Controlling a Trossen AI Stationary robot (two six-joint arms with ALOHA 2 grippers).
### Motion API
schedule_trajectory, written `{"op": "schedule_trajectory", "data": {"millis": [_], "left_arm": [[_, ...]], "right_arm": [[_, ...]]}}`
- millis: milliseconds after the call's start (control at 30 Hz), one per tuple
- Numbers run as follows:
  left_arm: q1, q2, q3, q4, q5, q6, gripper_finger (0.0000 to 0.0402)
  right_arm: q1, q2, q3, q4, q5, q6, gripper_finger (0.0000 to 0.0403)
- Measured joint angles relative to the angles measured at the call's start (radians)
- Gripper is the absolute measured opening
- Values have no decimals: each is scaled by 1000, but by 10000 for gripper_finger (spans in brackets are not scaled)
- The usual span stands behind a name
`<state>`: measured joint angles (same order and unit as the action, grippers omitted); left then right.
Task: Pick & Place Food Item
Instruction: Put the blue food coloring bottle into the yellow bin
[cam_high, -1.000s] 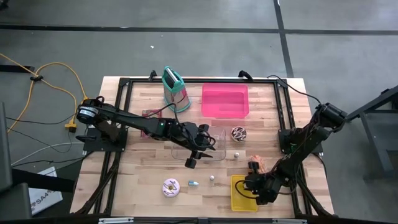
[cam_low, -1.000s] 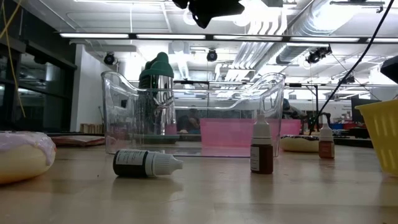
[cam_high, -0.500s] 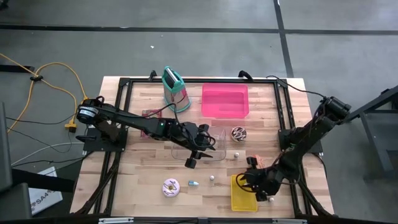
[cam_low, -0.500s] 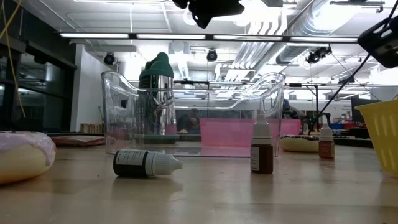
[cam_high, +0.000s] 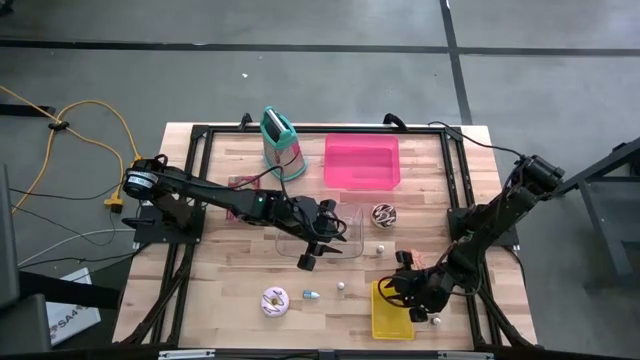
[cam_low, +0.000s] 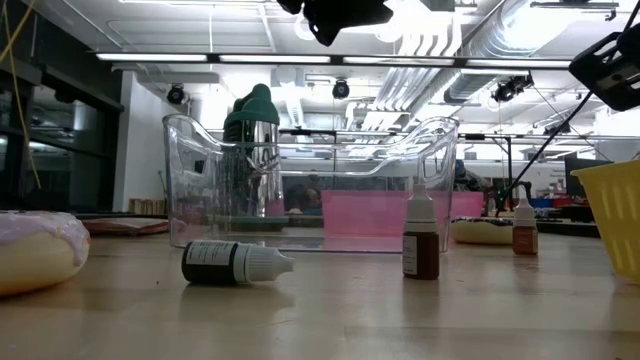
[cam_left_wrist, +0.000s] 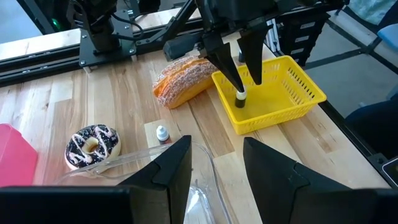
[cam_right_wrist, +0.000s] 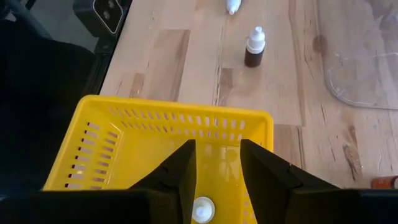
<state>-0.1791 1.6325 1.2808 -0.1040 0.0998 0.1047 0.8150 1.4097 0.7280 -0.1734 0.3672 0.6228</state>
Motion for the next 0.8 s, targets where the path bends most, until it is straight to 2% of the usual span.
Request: {"op": "schedule_trajectory", "data": {"millis": [300, 600, 800], "left_arm": [[0, 0, 0, 0, 0, 0, 141], [-1, 0, 0, 0, 0, -31, 141], [-14, 0, 0, -1, 0, -29, 141]], "right_arm": [[0, -12, 0, -4, 48, -3, 114], [-14, -144, 0, -25, 106, -44, 114], [-47, -211, 0, -85, 106, -46, 114]]}}
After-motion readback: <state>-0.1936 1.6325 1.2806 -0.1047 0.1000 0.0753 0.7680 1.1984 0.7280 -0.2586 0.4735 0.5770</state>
